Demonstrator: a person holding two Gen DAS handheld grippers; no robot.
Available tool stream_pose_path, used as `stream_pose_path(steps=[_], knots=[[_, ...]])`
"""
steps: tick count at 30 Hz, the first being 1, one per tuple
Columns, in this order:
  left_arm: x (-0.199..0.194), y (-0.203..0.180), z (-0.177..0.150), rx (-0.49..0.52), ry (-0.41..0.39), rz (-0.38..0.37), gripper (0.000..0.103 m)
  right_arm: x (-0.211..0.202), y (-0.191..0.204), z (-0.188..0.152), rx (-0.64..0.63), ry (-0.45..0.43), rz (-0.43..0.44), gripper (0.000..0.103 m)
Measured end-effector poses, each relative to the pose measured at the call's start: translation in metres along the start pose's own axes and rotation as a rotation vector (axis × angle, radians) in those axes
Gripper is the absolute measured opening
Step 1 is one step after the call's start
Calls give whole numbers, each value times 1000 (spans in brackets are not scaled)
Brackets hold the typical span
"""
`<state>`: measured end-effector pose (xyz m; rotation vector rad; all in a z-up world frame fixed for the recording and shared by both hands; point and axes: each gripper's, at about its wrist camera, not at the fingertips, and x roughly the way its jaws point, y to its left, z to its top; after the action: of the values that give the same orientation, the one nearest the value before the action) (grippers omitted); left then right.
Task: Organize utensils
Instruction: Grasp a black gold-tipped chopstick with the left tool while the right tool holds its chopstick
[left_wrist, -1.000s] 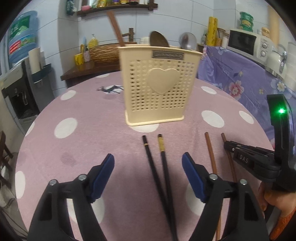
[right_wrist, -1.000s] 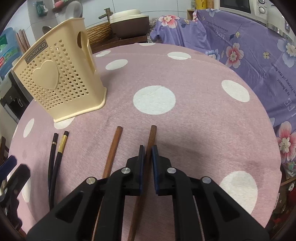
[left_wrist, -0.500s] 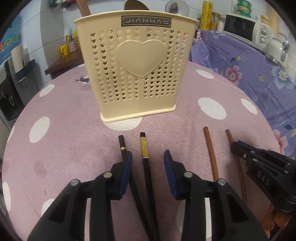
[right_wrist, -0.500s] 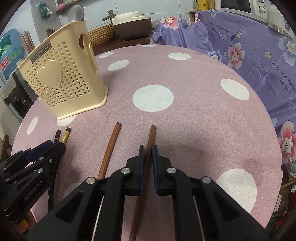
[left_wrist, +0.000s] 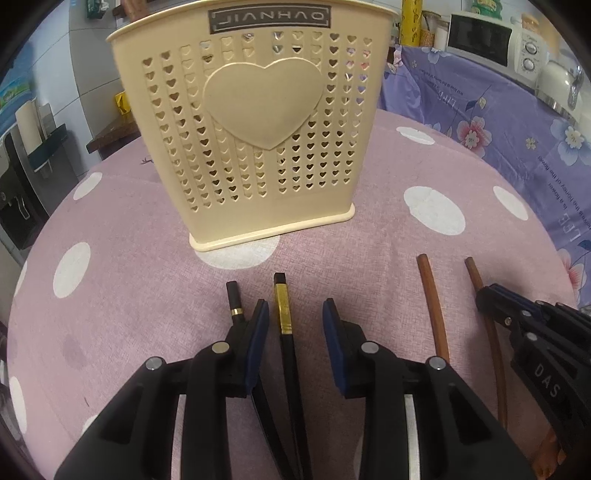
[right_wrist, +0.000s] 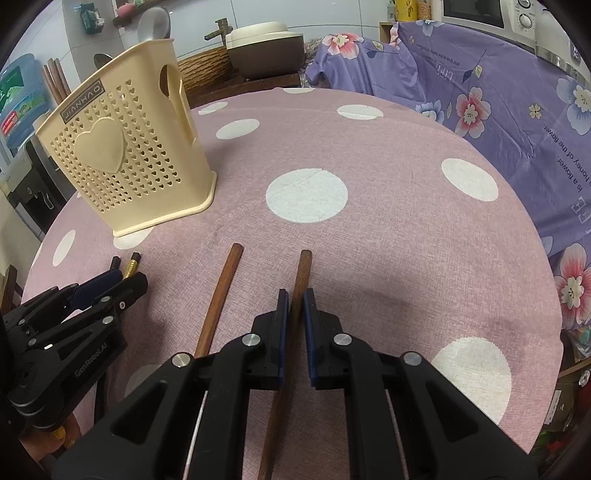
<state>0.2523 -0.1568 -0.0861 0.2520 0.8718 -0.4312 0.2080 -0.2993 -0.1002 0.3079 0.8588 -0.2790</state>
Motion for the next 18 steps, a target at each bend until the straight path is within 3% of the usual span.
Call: stream_pose_path(steps=[16,18], knots=[[5,-2,5,-9,-12,21,19,0,2,-1,-15,0,-8,9],[5,-2,5,-12,-12,23,13,0,2,0,-16,0,-8,9]])
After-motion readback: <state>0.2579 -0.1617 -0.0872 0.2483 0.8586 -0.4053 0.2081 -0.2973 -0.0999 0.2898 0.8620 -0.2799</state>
